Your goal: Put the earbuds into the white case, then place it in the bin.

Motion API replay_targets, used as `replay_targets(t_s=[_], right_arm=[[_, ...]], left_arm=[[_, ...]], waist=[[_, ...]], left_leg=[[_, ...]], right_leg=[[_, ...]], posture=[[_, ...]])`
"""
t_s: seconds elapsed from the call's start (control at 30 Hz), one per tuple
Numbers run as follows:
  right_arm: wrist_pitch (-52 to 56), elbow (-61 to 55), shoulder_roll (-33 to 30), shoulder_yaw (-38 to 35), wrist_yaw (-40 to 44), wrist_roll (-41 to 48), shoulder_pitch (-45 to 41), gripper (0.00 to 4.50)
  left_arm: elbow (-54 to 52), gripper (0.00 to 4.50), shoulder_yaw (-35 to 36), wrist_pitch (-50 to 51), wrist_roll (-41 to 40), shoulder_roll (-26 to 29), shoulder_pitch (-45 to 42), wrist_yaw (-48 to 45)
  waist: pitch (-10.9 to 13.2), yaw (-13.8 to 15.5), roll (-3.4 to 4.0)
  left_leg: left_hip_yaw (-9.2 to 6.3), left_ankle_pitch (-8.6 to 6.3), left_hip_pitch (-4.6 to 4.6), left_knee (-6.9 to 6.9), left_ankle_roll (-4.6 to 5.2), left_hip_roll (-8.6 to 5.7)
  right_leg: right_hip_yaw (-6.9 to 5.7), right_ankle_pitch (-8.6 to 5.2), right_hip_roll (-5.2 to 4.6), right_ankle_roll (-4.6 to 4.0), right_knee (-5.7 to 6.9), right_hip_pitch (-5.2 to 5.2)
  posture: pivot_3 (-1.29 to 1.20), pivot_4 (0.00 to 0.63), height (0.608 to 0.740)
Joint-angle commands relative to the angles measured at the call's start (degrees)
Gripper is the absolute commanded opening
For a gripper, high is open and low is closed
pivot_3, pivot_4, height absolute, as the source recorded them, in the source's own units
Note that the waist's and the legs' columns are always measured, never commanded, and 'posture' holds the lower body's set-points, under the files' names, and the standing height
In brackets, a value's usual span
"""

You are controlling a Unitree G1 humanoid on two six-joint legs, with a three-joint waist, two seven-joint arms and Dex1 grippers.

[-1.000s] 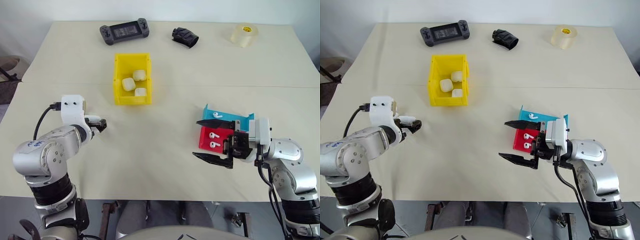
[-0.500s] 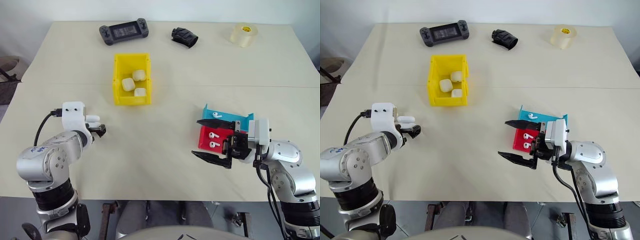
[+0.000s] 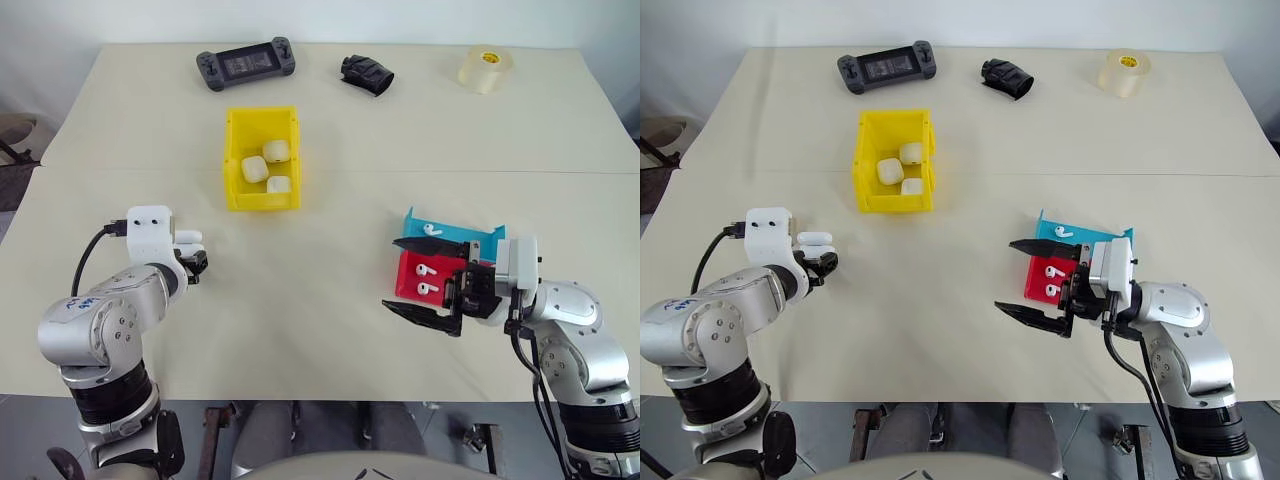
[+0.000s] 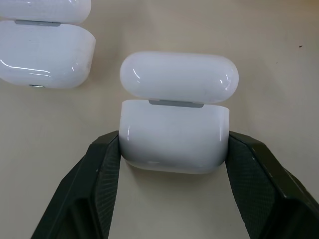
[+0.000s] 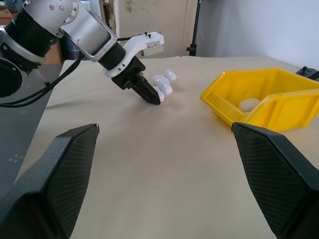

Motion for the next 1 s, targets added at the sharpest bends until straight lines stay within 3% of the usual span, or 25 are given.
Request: replay_targets(t_s=[0.03,0.1,0.17,0.33,0.4,0.53,0.63,1.0], right_arm=[[-1.18,-1.46,0.08,-0.62,-0.15,0.4,0.06,4.5],[-1.28,-1.32,0.05,-0.62,-0.15,0.29,0.07,4.5],[-1.3,-1.18,-0.08,-0.69,-0.06,0.24,0.11,4.5],[-1.19,-0.26,-0.95,-1.49,0.47,0.25,-0.27,4.5],[-1.16,0.12,-1.57,-2.1,0.76,0.27,-0.31,4.5],[-0.98,0.17,-3.3,-3.73,0.78,0.51,0.33,4.5],[-0.16,-0.99,-5.29,-7.01,-0.05,1.0,2.36,4.5],[1.81,-6.83,-10.81,-26.57,-0.52,2.78,21.29,4.5]], left_arm=[[-0.09,2.77,2.03,-0.21,-0.33,1.99,-1.63,-3.77],[-0.94,2.77,1.22,-1.33,-1.39,5.93,-0.86,-8.64],[-1.72,2.77,0.42,-8.61,-4.11,9.96,2.16,-17.18],[-0.76,2.77,-1.3,-35.55,-6.06,19.19,13.53,-42.83],[1.1,2.77,-1.18,-45.05,-6.2,20.39,17.16,-51.12],[4.46,2.77,-0.64,-60.64,-9.16,18.37,20.55,-64.78],[7.14,2.77,-3.45,-66.91,-14.24,13.04,18.91,-71.87],[15.02,2.77,-23.41,-78.22,-11.79,-2.85,13.6,-79.42]], waist=[[0.0,-0.01,0.0],[0.0,-0.02,-0.01],[0.01,-0.21,-0.01],[0.01,-0.43,0.0],[0.01,-0.34,0.02],[0.04,0.03,0.08],[0.03,0.2,0.11],[0.01,0.2,0.19]], left_leg=[[0.0,0.0,0.0,0.0,0.0,0.0],[0.01,0.0,-0.01,0.0,0.0,-0.01],[0.03,-0.01,-0.03,-0.03,-0.02,-0.03],[0.16,-0.01,-0.04,-0.23,-0.02,0.09],[0.18,-0.01,-0.05,-0.27,-0.02,0.1],[0.17,-0.01,-0.04,-0.28,-0.01,0.12],[0.14,-0.01,-0.03,-0.28,0.0,0.1],[0.14,0.0,-0.03,-0.21,0.22,-0.05]], right_leg=[[0.0,0.0,0.0,0.0,0.0,0.0],[0.0,0.0,0.01,0.0,0.0,-0.03],[0.01,0.0,0.03,-0.01,0.0,-0.08],[0.11,-0.01,-0.07,-0.03,-0.11,-0.18],[0.11,-0.02,-0.07,-0.03,-0.2,-0.17],[0.03,-0.02,-0.1,-0.04,-0.65,-0.02],[-0.02,-0.02,-0.15,-0.04,-0.75,0.06],[-0.18,0.04,-0.11,0.08,-0.52,0.21]], posture=[[0.0,0.15,0.74],[0.0,0.15,0.74],[0.0,0.15,0.74],[0.0,0.15,0.74],[0.0,0.15,0.74],[0.0,0.15,0.74],[0.0,0.15,0.74],[0.0,0.15,0.74]])
